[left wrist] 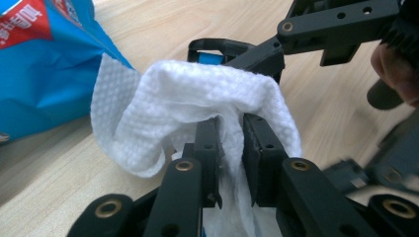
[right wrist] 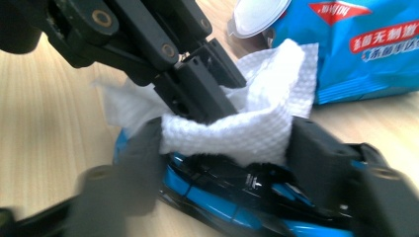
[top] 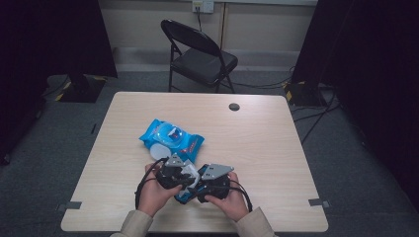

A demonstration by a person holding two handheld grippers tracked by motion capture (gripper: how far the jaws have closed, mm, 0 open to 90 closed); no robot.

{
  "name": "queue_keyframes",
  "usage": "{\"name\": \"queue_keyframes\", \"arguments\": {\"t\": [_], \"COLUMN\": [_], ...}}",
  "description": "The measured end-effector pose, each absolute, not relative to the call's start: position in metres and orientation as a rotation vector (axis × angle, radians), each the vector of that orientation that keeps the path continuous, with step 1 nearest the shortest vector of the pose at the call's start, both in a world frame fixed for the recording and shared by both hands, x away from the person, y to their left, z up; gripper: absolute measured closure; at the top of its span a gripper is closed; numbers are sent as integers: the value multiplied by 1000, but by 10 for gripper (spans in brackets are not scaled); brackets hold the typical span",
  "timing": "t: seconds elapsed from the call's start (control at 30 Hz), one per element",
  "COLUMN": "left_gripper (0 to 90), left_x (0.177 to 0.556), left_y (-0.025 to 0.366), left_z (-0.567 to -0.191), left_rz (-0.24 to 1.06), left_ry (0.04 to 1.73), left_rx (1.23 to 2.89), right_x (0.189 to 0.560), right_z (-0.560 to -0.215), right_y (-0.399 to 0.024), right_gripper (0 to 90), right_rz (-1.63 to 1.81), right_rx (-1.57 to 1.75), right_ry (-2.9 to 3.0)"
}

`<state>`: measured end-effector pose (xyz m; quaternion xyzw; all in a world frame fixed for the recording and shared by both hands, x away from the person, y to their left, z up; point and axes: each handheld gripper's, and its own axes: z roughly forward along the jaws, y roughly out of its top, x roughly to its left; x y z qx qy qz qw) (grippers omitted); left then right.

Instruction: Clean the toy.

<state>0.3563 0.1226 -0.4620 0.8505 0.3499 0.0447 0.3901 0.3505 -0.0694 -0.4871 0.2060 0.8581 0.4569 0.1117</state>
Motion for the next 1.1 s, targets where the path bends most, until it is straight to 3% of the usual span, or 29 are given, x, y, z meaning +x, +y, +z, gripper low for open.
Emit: {"name": "queue_keyframes", "arguments": {"t": [0.13, 0.23, 0.37, 0.47, 0.63, 0.83, 1.1], "left_gripper": [732, 566, 431, 408, 489, 494, 519], "left_x": [358, 360, 363, 367, 384, 407, 431], "left_y": [125, 130, 142, 151, 162, 154, 144], "left_z": [-459, -457, -452, -450, -458, -479, -484], "left_rz": [146, 202, 235, 249, 271, 312, 378], "left_ry": [872, 885, 901, 926, 1000, 1047, 1054], "left_rx": [2155, 2131, 2096, 2054, 2042, 2138, 2111], "right_x": [352, 351, 353, 354, 354, 357, 359], "right_z": [-484, -482, -481, -482, -483, -485, -485], "right_y": [-71, -71, -74, -76, -80, -84, -86], "right_gripper": [554, 644, 728, 729, 776, 776, 770], "right_rz": [1352, 1343, 1371, 1377, 1364, 1391, 1399], "right_rx": [606, 593, 631, 652, 663, 677, 682], "right_ry": [2539, 2545, 2542, 2532, 2527, 2529, 2537]}}
